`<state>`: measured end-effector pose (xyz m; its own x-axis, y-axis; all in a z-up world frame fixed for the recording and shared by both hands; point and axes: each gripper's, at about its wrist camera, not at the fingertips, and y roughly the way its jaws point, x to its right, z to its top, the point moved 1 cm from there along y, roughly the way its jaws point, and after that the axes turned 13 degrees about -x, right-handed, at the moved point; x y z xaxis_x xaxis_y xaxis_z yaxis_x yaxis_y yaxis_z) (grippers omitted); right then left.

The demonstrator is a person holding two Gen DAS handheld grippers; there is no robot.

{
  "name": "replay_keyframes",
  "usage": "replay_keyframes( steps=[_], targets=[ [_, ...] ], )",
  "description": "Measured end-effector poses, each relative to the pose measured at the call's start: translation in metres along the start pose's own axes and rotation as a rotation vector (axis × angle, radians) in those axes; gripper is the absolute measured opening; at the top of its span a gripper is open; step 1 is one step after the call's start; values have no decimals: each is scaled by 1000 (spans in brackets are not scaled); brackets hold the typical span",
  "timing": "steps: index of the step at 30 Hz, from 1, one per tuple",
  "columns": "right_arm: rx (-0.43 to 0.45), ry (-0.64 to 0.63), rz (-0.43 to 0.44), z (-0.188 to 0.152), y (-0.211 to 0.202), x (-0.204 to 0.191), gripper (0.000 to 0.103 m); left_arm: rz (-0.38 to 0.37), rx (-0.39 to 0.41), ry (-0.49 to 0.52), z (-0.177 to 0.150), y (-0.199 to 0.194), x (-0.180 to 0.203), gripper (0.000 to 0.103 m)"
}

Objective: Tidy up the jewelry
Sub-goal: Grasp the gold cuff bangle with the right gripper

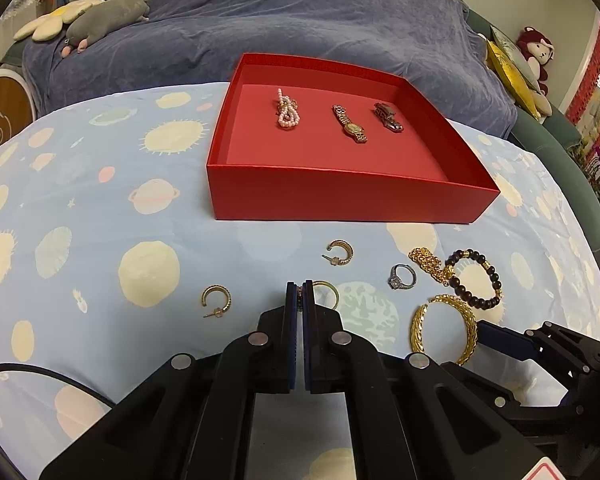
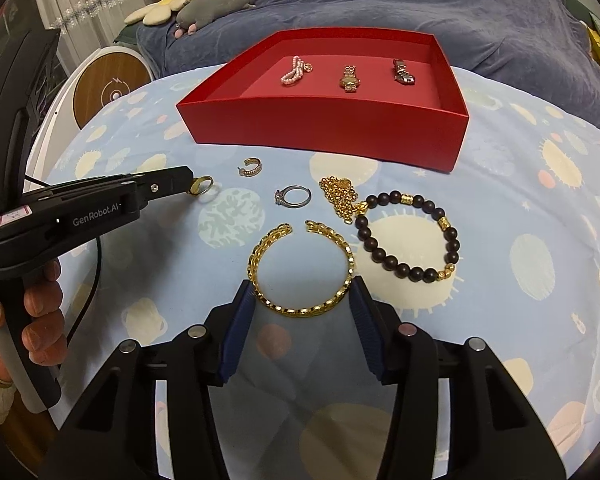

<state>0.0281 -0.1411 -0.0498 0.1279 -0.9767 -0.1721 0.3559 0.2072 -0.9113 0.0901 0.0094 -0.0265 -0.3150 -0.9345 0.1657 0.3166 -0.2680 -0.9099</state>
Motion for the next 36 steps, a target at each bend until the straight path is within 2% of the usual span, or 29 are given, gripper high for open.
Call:
replay_keyframes(
  steps=[12, 13, 14, 18, 21, 23, 24, 28, 36],
  targets=[
    [16, 20, 22, -2, -7, 6, 42, -1, 9, -15, -1, -11, -7, 1],
    [16, 20, 23, -3, -8, 6, 33, 0, 9, -14, -2, -11, -7, 1],
    [7, 24, 28, -2, -8, 7, 0, 0, 9, -15, -2, -11, -7, 1],
    [-28, 48, 49, -3, -3, 15, 0, 2, 8, -15, -2, -11, -6, 1],
    [-17, 61, 73, -1, -7, 14, 10, 8, 5, -17, -2, -13, -8, 1],
    [19, 54, 82, 2, -13, 9, 42, 11, 8, -20, -3, -15, -8, 1],
    [29, 47, 77, 5, -15, 6, 45, 12, 11, -24, -3, -17, -9, 1],
    [32, 48, 87, 23, -9, -5, 45, 14, 21, -26, -2, -21, -11, 1],
    [-5, 18, 31, 38, 21, -15, 22, 18, 20, -20, -1, -23, -12, 1]
  ],
)
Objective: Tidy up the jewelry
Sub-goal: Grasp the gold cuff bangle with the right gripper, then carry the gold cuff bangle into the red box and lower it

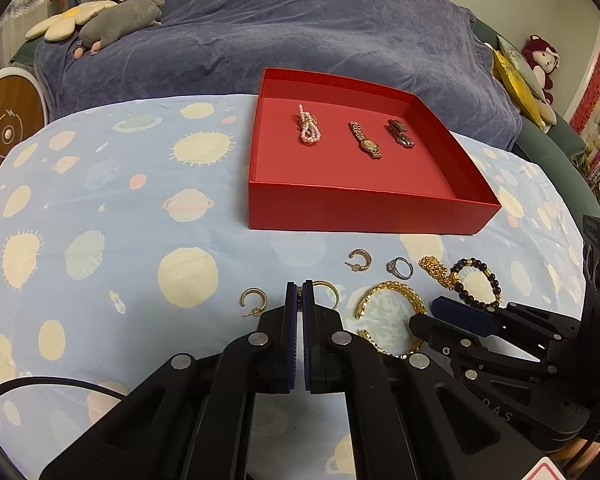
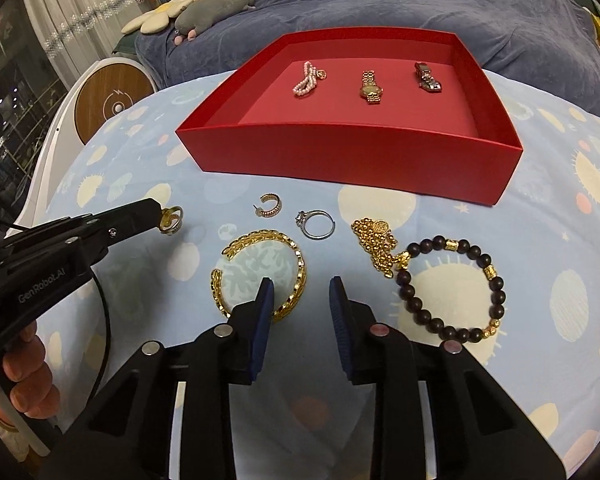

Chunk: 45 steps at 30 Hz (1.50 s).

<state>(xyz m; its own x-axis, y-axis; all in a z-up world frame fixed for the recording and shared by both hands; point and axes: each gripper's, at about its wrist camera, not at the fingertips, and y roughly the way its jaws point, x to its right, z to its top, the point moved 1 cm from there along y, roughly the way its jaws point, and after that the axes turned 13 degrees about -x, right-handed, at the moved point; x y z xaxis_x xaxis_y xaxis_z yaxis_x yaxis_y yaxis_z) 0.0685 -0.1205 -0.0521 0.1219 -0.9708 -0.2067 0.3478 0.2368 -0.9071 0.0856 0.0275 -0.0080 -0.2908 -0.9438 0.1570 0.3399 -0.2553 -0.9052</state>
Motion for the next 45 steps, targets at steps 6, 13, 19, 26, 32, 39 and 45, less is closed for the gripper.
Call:
replay_keyframes(
  steps=[6, 13, 19, 26, 32, 39, 45],
  targets=[
    [13, 7, -4, -3, -8, 8, 3, -1, 0, 1, 1, 0, 0, 1],
    [82, 22, -9, -10, -50, 20, 3, -15, 18, 22, 4, -11, 6, 1],
    [189, 20, -21, 20, -105, 34, 3, 4, 82, 94, 38, -40, 20, 1],
    [254, 67, -72, 91, -116, 69, 3, 35, 125, 121, 111, -34, 35, 1],
    [186, 92, -82, 127, -66, 84, 3, 67, 47, 104, 140, 21, 35, 1],
    [103, 98, -91, 141, -14, 90, 3, 82, -18, 73, 151, 66, 25, 1],
    [84, 75, -90, 144, 3, 86, 6, 121, -33, 59, 155, 79, 19, 4]
  ],
)
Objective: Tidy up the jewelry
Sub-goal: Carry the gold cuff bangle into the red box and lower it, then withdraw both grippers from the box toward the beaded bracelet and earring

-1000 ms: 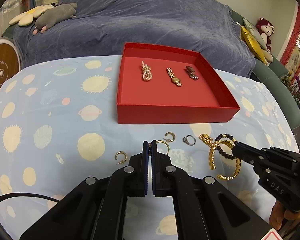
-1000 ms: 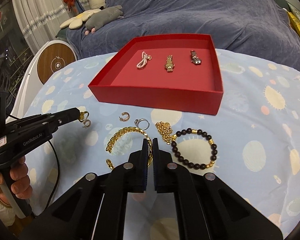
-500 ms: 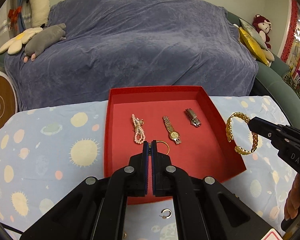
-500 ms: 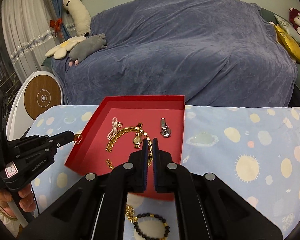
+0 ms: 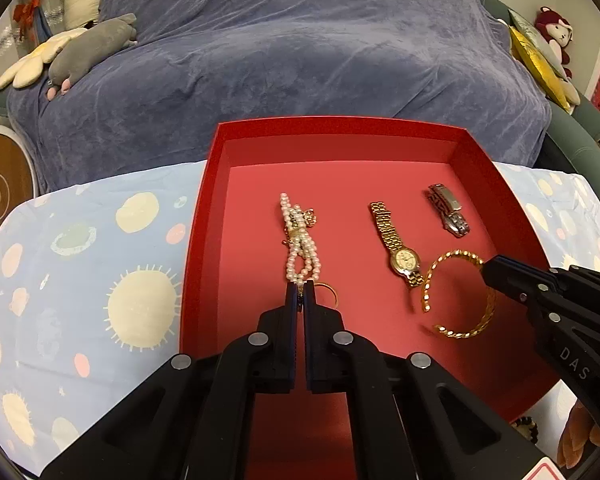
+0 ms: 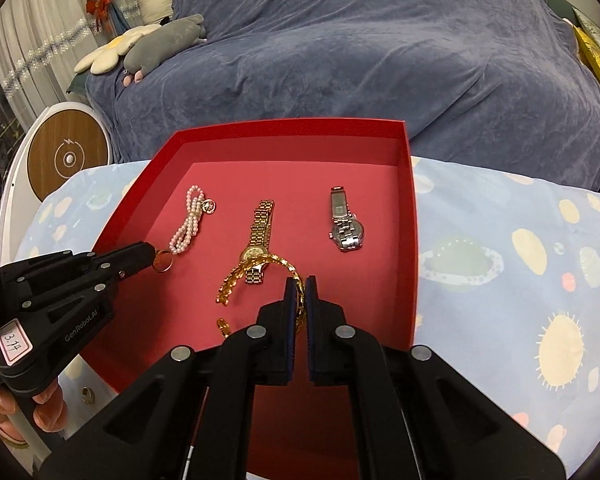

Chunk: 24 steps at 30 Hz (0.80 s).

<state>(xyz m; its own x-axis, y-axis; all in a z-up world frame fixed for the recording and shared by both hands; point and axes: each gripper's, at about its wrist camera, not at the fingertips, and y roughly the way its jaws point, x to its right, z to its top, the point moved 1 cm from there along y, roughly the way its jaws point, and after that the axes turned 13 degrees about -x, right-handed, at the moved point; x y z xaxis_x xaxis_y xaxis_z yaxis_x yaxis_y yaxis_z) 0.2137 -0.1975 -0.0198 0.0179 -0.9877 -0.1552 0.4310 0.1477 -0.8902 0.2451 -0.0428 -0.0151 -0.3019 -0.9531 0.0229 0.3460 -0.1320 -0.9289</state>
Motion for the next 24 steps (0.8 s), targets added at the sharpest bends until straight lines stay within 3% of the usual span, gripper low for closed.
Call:
replay_keyframes(
  steps=[2, 4, 6, 8, 17, 24],
  targets=[
    [16, 13, -2, 0, -2, 2, 16, -2, 10, -18, 2, 0, -4, 8],
    [50, 32, -2, 0, -10, 6, 27, 5, 30, -50, 5, -4, -10, 24],
    [88, 41, -7, -3, -24, 10, 29, 9, 76, -82, 5, -16, -16, 50],
    [116, 43, -2, -8, -39, 12, 34, 11, 118, -103, 2, -32, -21, 59],
    [139, 23, 10, -60, -100, 15, 43, 4, 172, -104, -45, -97, -44, 64],
    [107, 15, -6, -110, -114, 9, 43, -29, 114, -141, -101, -110, -63, 65]
  ],
)
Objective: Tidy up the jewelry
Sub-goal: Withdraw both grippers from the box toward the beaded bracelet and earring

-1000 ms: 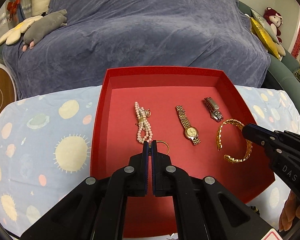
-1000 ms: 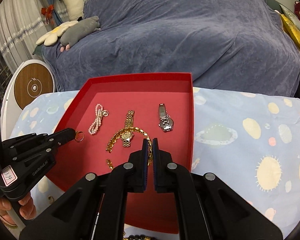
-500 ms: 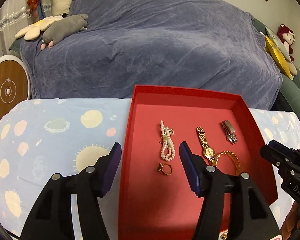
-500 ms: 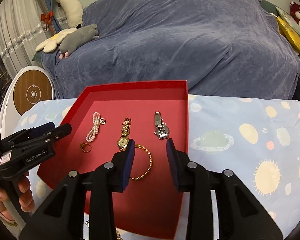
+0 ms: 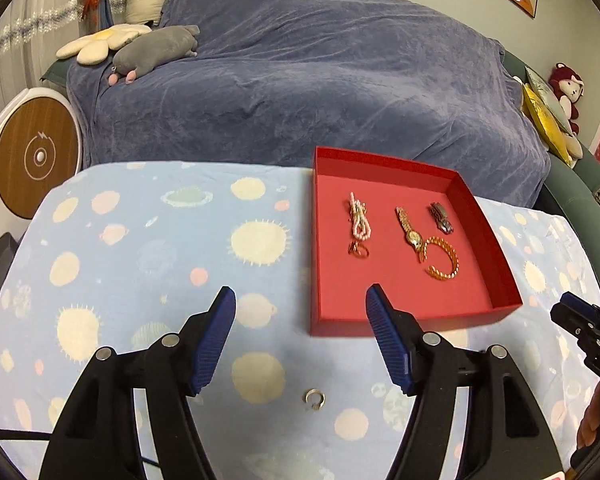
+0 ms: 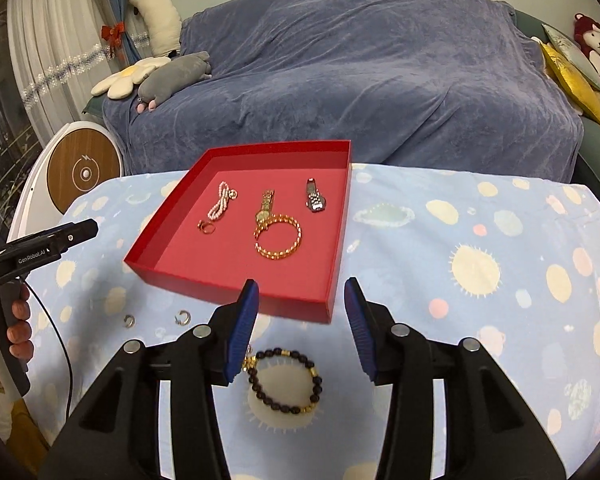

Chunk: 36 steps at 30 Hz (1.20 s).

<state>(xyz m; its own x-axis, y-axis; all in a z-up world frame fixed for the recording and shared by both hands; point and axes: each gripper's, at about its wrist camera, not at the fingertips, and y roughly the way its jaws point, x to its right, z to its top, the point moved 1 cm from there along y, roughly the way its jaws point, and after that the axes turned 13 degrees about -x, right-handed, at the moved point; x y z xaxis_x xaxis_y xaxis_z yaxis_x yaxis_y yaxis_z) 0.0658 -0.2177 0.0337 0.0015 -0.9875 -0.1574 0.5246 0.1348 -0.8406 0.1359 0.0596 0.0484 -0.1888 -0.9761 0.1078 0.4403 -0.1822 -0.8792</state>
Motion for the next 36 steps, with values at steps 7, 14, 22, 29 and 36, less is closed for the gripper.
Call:
replay_keyframes(
  steps=[7, 14, 22, 29, 36],
  targets=[
    [-55, 17, 4, -43, 5, -3, 43, 38, -75, 13, -53, 19, 4, 65],
    [-113, -14, -29, -58, 40, -15, 43, 77, -97, 69, -67, 50, 18, 65],
    [-118, 7, -31, -56, 48, -9, 43, 50, -116, 84, -69, 70, 19, 62],
    [-141, 14, -37, -52, 59, -7, 43, 73, -105, 124, -70, 76, 30, 49],
    [-165, 24, -43, -48, 71, -2, 33, 66, -95, 140, -70, 75, 34, 22]
  ],
)
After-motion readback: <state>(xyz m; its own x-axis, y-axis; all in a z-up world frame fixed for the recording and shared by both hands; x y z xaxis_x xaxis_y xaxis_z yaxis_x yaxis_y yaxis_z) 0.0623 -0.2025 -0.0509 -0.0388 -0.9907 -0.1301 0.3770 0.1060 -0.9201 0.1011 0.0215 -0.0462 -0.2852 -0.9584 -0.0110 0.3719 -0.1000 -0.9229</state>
